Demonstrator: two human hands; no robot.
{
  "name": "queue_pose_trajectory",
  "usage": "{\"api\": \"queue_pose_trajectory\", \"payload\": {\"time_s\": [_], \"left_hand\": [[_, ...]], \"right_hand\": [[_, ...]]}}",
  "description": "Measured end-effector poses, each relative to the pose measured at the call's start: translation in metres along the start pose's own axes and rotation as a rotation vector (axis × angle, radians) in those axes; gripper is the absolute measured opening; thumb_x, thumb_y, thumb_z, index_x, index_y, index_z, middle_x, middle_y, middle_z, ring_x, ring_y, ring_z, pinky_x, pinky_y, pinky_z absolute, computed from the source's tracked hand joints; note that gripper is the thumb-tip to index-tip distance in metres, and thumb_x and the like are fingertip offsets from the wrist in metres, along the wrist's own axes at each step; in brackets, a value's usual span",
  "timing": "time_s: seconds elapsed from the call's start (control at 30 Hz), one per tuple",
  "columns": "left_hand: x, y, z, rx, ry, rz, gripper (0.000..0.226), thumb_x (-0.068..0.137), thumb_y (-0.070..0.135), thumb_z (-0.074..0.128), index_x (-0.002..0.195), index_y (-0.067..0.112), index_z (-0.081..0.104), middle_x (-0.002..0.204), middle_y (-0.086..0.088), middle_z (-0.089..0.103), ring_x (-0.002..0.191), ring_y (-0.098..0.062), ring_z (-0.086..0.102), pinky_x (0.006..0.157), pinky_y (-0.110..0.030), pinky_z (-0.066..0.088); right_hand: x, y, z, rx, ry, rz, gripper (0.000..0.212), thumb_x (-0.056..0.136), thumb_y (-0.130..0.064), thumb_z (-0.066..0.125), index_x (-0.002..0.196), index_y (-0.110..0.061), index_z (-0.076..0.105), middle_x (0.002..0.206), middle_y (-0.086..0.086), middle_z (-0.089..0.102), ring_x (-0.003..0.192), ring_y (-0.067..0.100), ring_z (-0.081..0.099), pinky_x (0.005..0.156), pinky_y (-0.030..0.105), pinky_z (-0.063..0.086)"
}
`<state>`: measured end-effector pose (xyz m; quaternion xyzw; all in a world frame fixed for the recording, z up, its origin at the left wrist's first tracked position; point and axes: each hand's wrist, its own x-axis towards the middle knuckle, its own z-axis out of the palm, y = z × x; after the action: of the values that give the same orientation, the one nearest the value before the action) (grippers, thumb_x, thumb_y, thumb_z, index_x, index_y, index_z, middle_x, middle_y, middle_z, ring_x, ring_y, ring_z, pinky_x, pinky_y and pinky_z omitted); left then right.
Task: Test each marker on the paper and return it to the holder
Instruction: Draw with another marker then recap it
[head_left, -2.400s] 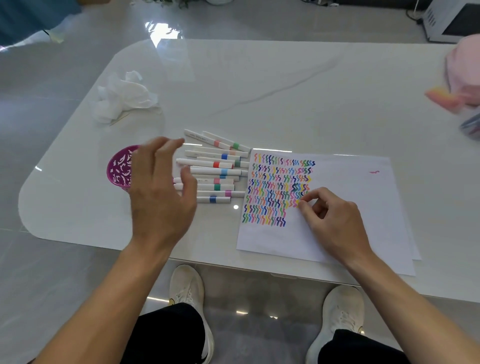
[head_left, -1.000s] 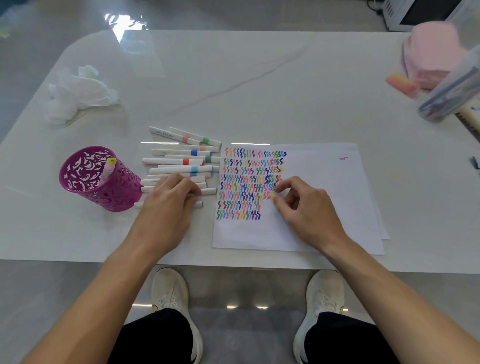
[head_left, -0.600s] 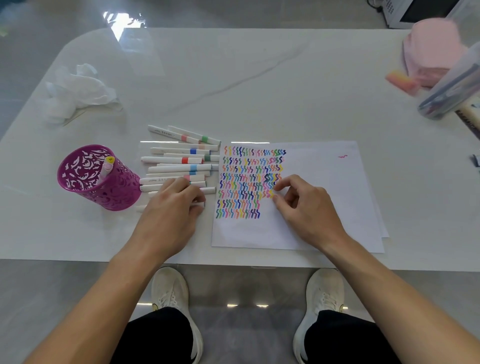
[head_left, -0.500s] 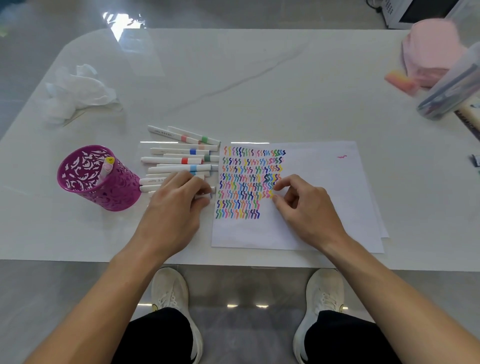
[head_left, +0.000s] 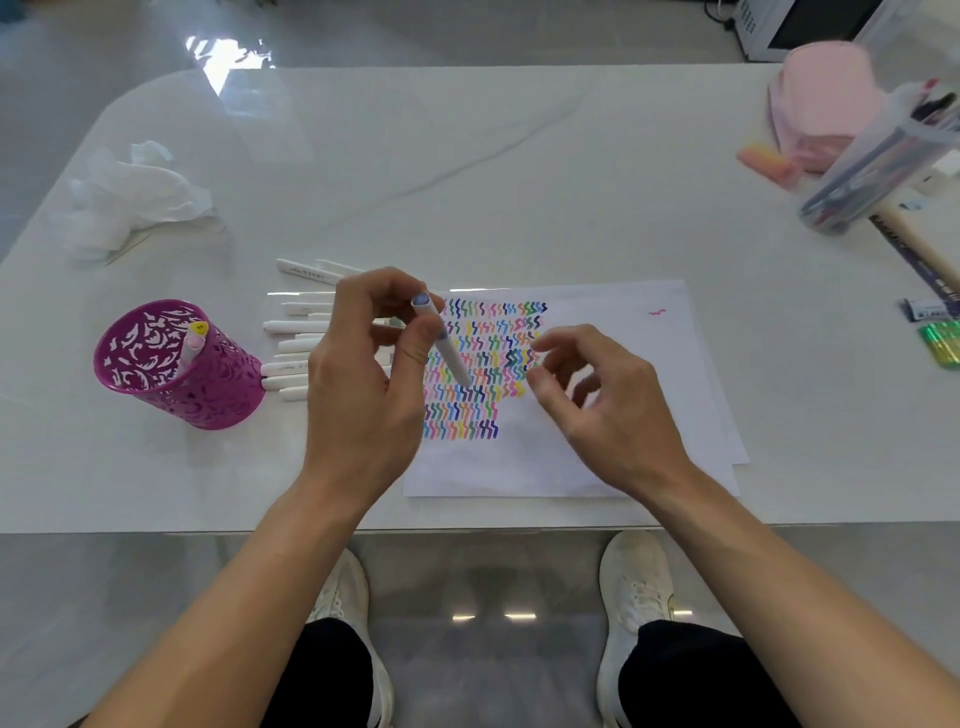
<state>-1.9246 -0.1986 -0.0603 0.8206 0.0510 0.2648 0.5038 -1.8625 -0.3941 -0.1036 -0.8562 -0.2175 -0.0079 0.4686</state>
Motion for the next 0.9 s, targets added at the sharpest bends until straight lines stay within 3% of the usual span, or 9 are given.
{"api": "queue_pose_trajectory", "payload": {"time_s": [0.1, 0.17, 0.27, 0.37, 0.5, 0.57, 0.67, 0.8, 0.9], "left_hand": [[-0.001, 0.005, 0.011, -0.084, -0.042, -0.057, 0.026, 0.102, 0.009, 0.055, 0.126, 0.019, 0.057, 0.106, -0.003, 0.065, 0.094, -0.023, 0.069, 0.081, -0.042, 0.057], [-0.002, 0.007, 0.018, -0.104, -0.108, -0.105, 0.022, 0.101, 0.008, 0.056, 0.119, 0.018, 0.064, 0.104, -0.001, 0.066, 0.095, -0.021, 0.07, 0.083, -0.041, 0.058], [-0.005, 0.007, 0.028, -0.141, -0.221, -0.23, 0.012, 0.098, 0.007, 0.061, 0.106, 0.015, 0.067, 0.094, 0.005, 0.071, 0.093, -0.014, 0.072, 0.082, -0.032, 0.059], [-0.009, 0.002, 0.033, -0.128, -0.335, -0.311, 0.007, 0.096, 0.011, 0.064, 0.101, 0.016, 0.067, 0.088, 0.003, 0.074, 0.086, -0.013, 0.073, 0.08, -0.03, 0.06], [-0.009, -0.01, 0.032, -0.025, -0.453, -0.371, 0.005, 0.096, 0.018, 0.064, 0.096, 0.022, 0.066, 0.078, 0.002, 0.073, 0.071, -0.015, 0.071, 0.072, -0.034, 0.06], [-0.008, -0.016, 0.031, 0.057, -0.54, -0.352, 0.006, 0.098, 0.022, 0.061, 0.097, 0.027, 0.065, 0.078, 0.006, 0.072, 0.069, -0.011, 0.069, 0.069, -0.03, 0.057], [-0.006, -0.019, 0.032, 0.221, -0.652, -0.262, 0.014, 0.101, 0.032, 0.053, 0.104, 0.033, 0.066, 0.077, 0.013, 0.068, 0.072, -0.003, 0.064, 0.065, -0.019, 0.047], [-0.002, -0.02, 0.035, 0.298, -0.68, -0.225, 0.018, 0.1, 0.042, 0.051, 0.096, 0.034, 0.067, 0.074, 0.013, 0.066, 0.072, -0.005, 0.062, 0.063, -0.021, 0.049], [0.0, -0.023, 0.038, 0.333, -0.664, -0.214, 0.02, 0.1, 0.039, 0.053, 0.09, 0.03, 0.068, 0.071, 0.014, 0.066, 0.072, -0.003, 0.061, 0.059, -0.012, 0.044]], "right_hand": [[0.0, -0.006, -0.003, 0.06, -0.064, -0.023, 0.05, 0.086, -0.052, 0.073, 0.126, -0.024, 0.064, 0.111, -0.011, 0.069, 0.102, 0.006, 0.066, 0.084, 0.02, 0.052], [0.0, -0.007, -0.004, 0.046, -0.103, -0.019, 0.059, 0.083, -0.062, 0.069, 0.131, -0.028, 0.062, 0.115, -0.013, 0.07, 0.107, 0.003, 0.065, 0.091, 0.017, 0.05], [-0.002, -0.006, -0.005, 0.014, -0.118, -0.011, 0.053, 0.085, -0.059, 0.068, 0.128, -0.028, 0.063, 0.097, -0.014, 0.073, 0.096, 0.003, 0.068, 0.082, 0.014, 0.05], [-0.001, 0.0, -0.008, -0.016, -0.13, -0.024, 0.038, 0.091, -0.05, 0.068, 0.12, -0.025, 0.067, 0.083, -0.008, 0.07, 0.078, 0.01, 0.068, 0.074, 0.029, 0.055], [-0.002, 0.01, -0.009, -0.268, -0.176, -0.135, 0.037, 0.097, -0.055, 0.056, 0.105, -0.023, 0.071, 0.093, -0.009, 0.066, 0.079, 0.01, 0.062, 0.06, 0.028, 0.051], [-0.004, 0.014, -0.005, -0.379, -0.224, -0.185, 0.031, 0.1, -0.049, 0.055, 0.102, -0.021, 0.068, 0.093, -0.008, 0.062, 0.078, 0.012, 0.058, 0.058, 0.026, 0.044], [-0.004, 0.015, -0.004, -0.396, -0.306, -0.166, 0.023, 0.104, -0.04, 0.053, 0.103, -0.018, 0.059, 0.092, -0.003, 0.065, 0.072, 0.017, 0.057, 0.058, 0.033, 0.047], [-0.002, 0.015, -0.006, -0.422, -0.348, -0.14, 0.025, 0.105, -0.042, 0.048, 0.103, -0.019, 0.056, 0.083, -0.004, 0.068, 0.063, 0.02, 0.052, 0.055, 0.035, 0.043], [-0.003, 0.014, -0.004, -0.442, -0.352, -0.152, 0.032, 0.105, -0.048, 0.042, 0.103, -0.02, 0.058, 0.079, -0.005, 0.068, 0.063, 0.023, 0.059, 0.054, 0.035, 0.044]]}}
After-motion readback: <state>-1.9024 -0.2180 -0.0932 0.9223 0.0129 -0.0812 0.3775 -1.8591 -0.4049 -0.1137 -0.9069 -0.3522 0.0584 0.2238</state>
